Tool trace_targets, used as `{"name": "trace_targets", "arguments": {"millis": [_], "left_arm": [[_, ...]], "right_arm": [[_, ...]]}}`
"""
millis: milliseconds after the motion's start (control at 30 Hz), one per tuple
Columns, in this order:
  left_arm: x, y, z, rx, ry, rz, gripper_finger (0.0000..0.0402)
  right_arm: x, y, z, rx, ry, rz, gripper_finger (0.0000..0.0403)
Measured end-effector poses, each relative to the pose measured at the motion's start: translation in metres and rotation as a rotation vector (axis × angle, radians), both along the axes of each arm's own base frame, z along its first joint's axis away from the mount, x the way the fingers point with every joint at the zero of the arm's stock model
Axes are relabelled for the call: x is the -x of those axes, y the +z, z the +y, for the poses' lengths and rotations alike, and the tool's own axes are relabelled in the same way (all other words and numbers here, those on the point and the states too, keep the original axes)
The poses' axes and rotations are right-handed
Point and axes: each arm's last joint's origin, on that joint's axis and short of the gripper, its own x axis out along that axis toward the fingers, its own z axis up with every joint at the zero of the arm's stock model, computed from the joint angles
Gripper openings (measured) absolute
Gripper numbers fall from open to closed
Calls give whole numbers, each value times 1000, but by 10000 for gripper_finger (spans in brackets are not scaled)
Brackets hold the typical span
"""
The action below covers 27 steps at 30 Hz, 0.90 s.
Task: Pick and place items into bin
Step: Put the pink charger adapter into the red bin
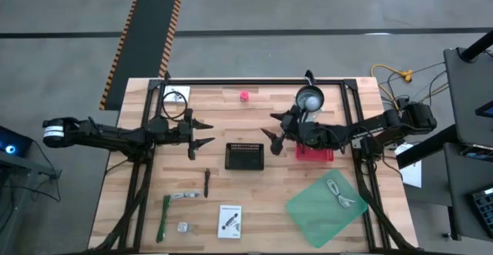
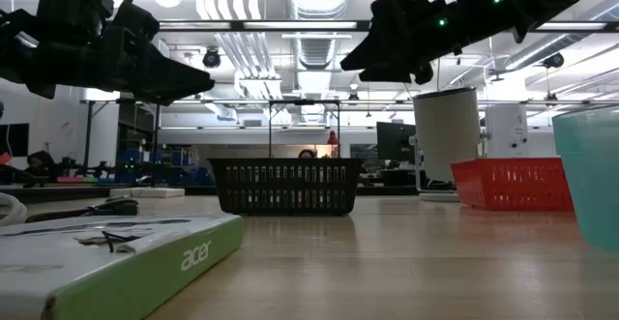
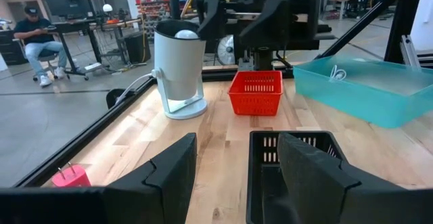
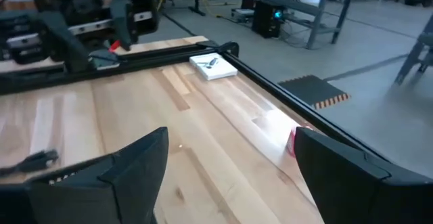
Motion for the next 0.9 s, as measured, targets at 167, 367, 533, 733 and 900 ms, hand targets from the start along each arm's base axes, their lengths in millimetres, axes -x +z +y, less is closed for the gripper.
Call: {"name": "trace_targets", "arguments": {"millis": [167,367,533,733,900], "left_arm": [[0,0,0,0,0,0,192],[0,0,0,0,0,0,192],[0,0,0,0,0,1,192],[0,-1,0,1,0,3,192],[-1,-2,0,2,0,13,192]], "right_arm": [[0,0,-4,-31,-44,-25,295],[-5,6,-4,-30,-50,5,285],[-18,3,-7,26,-125,121,278],[-39,0,-8,55,-140,182,276],[-60,-5,-16,90,-151,232,274]]}}
